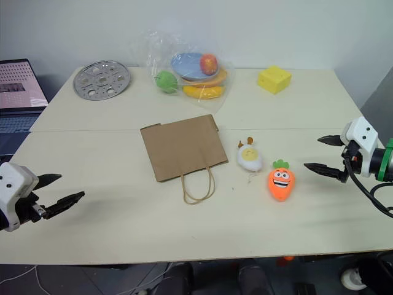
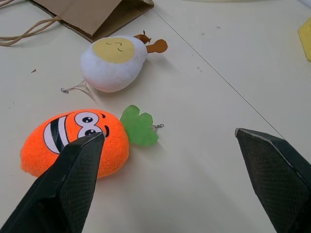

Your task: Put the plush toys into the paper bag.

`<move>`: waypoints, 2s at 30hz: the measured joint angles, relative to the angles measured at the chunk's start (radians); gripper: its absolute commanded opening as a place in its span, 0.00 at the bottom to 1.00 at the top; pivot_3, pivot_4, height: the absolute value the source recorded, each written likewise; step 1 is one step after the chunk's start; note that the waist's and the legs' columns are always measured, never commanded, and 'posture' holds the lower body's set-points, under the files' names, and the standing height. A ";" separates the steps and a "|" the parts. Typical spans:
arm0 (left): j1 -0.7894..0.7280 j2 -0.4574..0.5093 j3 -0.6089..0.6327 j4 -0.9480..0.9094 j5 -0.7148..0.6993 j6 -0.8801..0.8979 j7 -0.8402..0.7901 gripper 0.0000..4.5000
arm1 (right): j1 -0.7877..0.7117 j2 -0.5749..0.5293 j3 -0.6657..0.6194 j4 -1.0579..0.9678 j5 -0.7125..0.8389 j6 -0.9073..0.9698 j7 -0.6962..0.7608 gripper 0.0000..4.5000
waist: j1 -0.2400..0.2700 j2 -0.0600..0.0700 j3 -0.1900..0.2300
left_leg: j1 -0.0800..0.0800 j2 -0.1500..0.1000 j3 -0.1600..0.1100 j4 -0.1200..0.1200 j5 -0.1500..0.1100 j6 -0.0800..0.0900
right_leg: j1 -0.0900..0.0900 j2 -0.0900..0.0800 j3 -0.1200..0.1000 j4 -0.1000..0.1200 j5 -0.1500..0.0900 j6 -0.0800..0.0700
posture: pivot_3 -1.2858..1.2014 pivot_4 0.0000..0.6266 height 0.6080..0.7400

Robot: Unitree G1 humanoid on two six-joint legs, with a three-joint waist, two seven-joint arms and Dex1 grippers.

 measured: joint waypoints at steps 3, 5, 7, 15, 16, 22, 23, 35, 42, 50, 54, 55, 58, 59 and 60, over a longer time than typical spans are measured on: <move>-0.003 -0.008 0.000 0.000 -0.001 0.001 -0.001 0.83 | 0.000 0.004 0.000 0.000 0.000 -0.003 -0.001 1.00 | 0.000 0.000 0.000 | 0.000 0.000 0.000 0.000 0.000 0.000 | 0.000 0.000 0.000 0.000 0.000 0.000 | 0.52 0.24 1.00; -0.004 -0.012 0.000 0.001 0.000 0.002 0.001 0.83 | 0.000 0.008 0.001 0.000 0.000 -0.003 0.000 1.00 | 0.000 0.000 0.000 | 0.000 0.000 0.000 0.000 0.000 0.000 | 0.000 0.000 0.000 0.000 0.000 0.000 | 0.52 0.24 1.00; -0.004 -0.012 0.000 0.001 0.000 0.001 0.000 0.83 | 0.000 0.009 0.001 0.000 0.000 -0.003 0.000 1.00 | 0.000 0.000 0.000 | 0.000 0.000 0.000 0.000 0.000 0.000 | 0.000 0.000 0.000 0.000 0.000 0.000 | 0.52 0.24 1.00; 0.001 -0.032 0.000 0.010 0.023 -0.025 0.006 0.83 | -0.001 0.022 0.004 0.000 -0.008 -0.012 0.000 1.00 | 0.000 0.000 0.000 | 0.000 0.000 0.000 0.000 0.000 0.000 | 0.000 0.000 0.000 0.000 0.000 0.000 | 0.52 0.24 1.00; 0.002 -0.033 0.000 0.015 0.028 -0.033 0.005 0.83 | -0.002 0.026 0.004 0.000 -0.011 -0.012 0.000 1.00 | 0.000 0.000 0.000 | 0.000 0.000 0.000 0.000 0.000 0.000 | 0.000 0.000 0.000 0.000 0.000 0.000 | 0.52 0.24 1.00; 0.007 -0.045 0.001 0.015 0.027 -0.082 -0.004 0.83 | -0.008 0.039 0.005 0.001 -0.032 -0.029 -0.001 1.00 | 0.000 0.000 0.000 | 0.000 0.000 0.000 0.000 0.000 0.000 | 0.000 0.000 0.000 0.000 0.001 0.000 | 0.52 0.24 1.00; 0.004 -0.053 0.002 0.015 0.022 -0.092 -0.009 0.83 | -0.008 0.043 0.005 0.001 -0.034 -0.029 -0.002 1.00 | 0.000 0.000 0.000 | 0.000 0.000 0.000 0.000 0.000 0.000 | 0.000 0.000 0.000 0.000 0.001 0.000 | 0.52 0.24 1.00; -0.040 -0.048 -0.007 0.014 0.021 -0.114 -0.050 0.83 | -0.031 0.052 0.016 0.005 -0.042 -0.043 0.000 1.00 | 0.000 0.000 0.000 | 0.000 0.000 0.000 0.000 0.000 0.000 | 0.000 0.000 0.000 0.000 0.001 0.000 | 0.52 0.24 1.00; -0.120 -0.016 -0.260 -0.102 0.041 -0.133 -0.109 0.83 | 0.026 0.049 0.011 -0.185 0.007 0.028 0.012 1.00 | 0.006 0.000 0.000 | 0.000 0.000 -0.001 0.000 0.000 0.000 | 0.000 0.000 0.000 0.001 0.002 0.002 | 0.52 0.24 1.00; -0.309 -0.047 -0.561 -0.088 0.147 -0.296 -0.147 0.83 | 0.126 0.066 0.008 -0.525 0.129 0.207 -0.043 1.00 | 0.008 0.001 -0.001 | 0.000 0.000 -0.001 0.000 0.000 0.000 | 0.001 0.001 0.000 0.001 0.002 0.003 | 0.52 0.24 1.00; -0.374 -0.117 -0.695 0.010 0.201 -0.412 -0.173 0.83 | 0.125 0.113 0.062 -0.671 0.163 0.275 -0.119 1.00 | 0.007 0.001 -0.001 | 0.000 0.000 -0.002 0.001 0.000 0.000 | 0.001 0.001 0.000 0.000 0.004 0.005 | 0.52 0.24 1.00; -0.390 -0.131 -0.717 0.034 0.213 -0.439 -0.173 0.83 | 0.121 0.125 0.075 -0.684 0.165 0.290 -0.139 1.00 | 0.008 0.001 -0.001 | -0.001 0.000 -0.002 0.001 0.000 0.000 | 0.001 0.001 0.000 0.000 0.004 0.005 | 0.52 0.24 1.00; -0.442 -0.174 -0.773 0.098 0.256 -0.514 -0.170 0.83 | 0.115 0.146 0.106 -0.715 0.167 0.320 -0.177 1.00 | 0.012 0.001 -0.001 | -0.001 0.000 -0.002 0.001 0.000 0.000 | 0.001 0.001 0.000 0.000 0.004 0.005 | 0.52 0.24 1.00; -0.455 -0.185 -0.783 0.119 0.269 -0.535 -0.167 0.83 | 0.114 0.147 0.114 -0.720 0.167 0.323 -0.181 1.00 | 0.014 0.001 -0.001 | -0.001 0.000 -0.002 0.001 0.000 0.000 | 0.001 0.001 -0.001 0.000 0.004 0.005 | 0.52 0.24 1.00; -0.473 -0.200 -0.798 0.153 0.288 -0.563 -0.161 0.83 | 0.113 0.151 0.124 -0.727 0.166 0.328 -0.187 1.00 | 0.017 0.001 -0.001 | -0.001 0.000 -0.003 0.001 0.000 0.000 | 0.001 0.001 -0.001 0.000 0.004 0.006 | 0.52 0.24 1.00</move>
